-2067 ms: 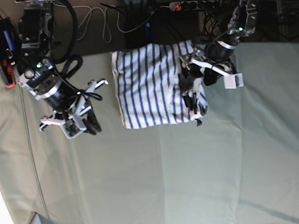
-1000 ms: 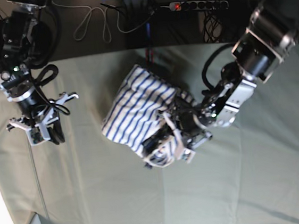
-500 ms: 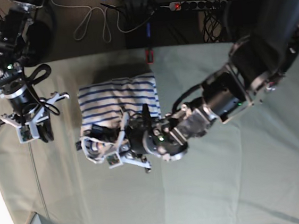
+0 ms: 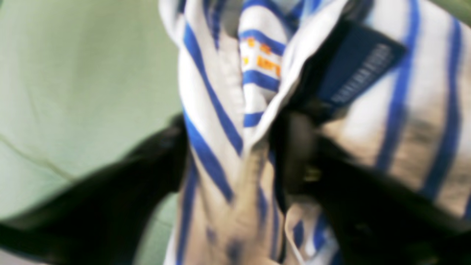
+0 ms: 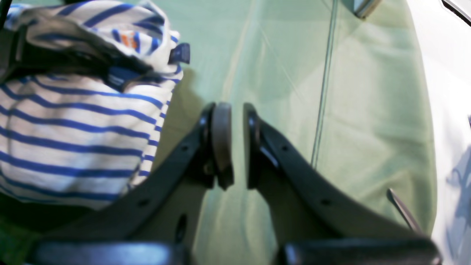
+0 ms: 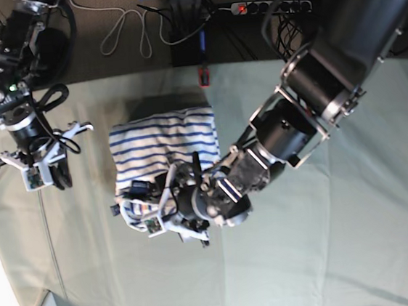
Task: Layout the t-shirt on the table in an organized manner, then fold the t-shirt properly
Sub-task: 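Rotate and drag the bundle with the left gripper toward the right gripper, then release the bundle and raise the left gripper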
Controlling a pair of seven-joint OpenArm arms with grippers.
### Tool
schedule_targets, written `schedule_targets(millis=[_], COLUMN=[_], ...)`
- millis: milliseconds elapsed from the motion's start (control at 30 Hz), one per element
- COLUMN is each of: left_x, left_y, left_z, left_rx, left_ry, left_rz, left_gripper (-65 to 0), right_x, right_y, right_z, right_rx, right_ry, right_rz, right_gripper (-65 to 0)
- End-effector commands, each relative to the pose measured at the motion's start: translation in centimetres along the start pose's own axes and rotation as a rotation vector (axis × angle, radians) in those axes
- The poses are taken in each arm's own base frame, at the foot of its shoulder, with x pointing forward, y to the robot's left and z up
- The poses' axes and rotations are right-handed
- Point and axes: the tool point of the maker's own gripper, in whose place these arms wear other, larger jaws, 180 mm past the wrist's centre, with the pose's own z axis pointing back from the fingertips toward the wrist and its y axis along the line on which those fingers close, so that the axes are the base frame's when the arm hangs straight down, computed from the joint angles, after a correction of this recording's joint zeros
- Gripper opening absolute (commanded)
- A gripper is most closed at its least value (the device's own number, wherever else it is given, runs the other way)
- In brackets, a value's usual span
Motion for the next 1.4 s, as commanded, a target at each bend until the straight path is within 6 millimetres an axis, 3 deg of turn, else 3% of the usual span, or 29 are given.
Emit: schedule_targets(millis=[0, 100, 233, 367, 500, 600, 667, 767, 867, 1000, 1100, 1300, 1367], left_x=[3.3, 6.6, 9.3, 8.4, 1.2, -5.4, -10.6, -16.4, -19.6, -21.4, -21.5, -20.9, -20.7], left_y=[2.0, 3.4, 6.6, 9.6, 12.7, 13.2, 12.7, 10.5, 8.3, 5.9, 4.8, 4.1, 4.1], left_z=[0.8, 2.2, 5.2, 8.8, 13.5, 16.9, 19.5, 22.1, 23.6, 24.8, 25.5, 26.3, 26.5], left_rx=[0.036, 0.076, 0.157, 0.256, 0.41, 0.526, 0.609, 0.691, 0.728, 0.751, 0.759, 0.766, 0.769], left_ry=[-0.081, -0.179, -0.291, -0.367, -0.33, -0.287, -0.245, -0.187, -0.142, -0.111, -0.102, -0.103, -0.106], left_rz=[-0.011, 0.002, 0.021, 0.085, 0.267, 0.447, 0.572, 0.697, 0.757, 0.786, 0.773, 0.747, 0.741], left_gripper=[-21.7, -19.6, -19.5, -19.6, -19.6, -19.6, -19.6, -19.6, -19.6, -19.6, -19.6, -19.6, -19.6], right_x=[1.4, 1.0, 1.3, 2.7, 4.2, 3.6, 2.4, 0.1, -0.9, -3.4, -5.0, -8.5, -9.6], right_y=[-0.1, 0.1, 1.1, 3.4, 6.4, 9.6, 11.7, 14.0, 15.0, 16.2, 17.0, 15.5, 14.1], right_z=[0.1, 0.3, 0.1, -0.3, -1.0, -1.8, -2.4, -2.9, -3.6, -4.2, -4.4, -4.2, -4.1], right_rx=[0.002, 0.007, 0.033, 0.086, 0.148, 0.228, 0.285, 0.347, 0.374, 0.404, 0.42, 0.368, 0.336], right_ry=[-0.057, -0.047, -0.052, -0.087, -0.126, -0.113, -0.081, -0.023, -0.022, -0.014, -0.001, 0.02, 0.021], right_rz=[0.0, 0.001, 0.005, 0.013, -0.011, -0.045, -0.069, -0.099, -0.138, -0.216, -0.264, -0.358, -0.372], right_gripper=[-60.4, -60.4, -60.4, -60.8, -60.9, -60.9, -60.9, -60.9, -60.9, -60.9, -60.9, -61.0, -61.0])
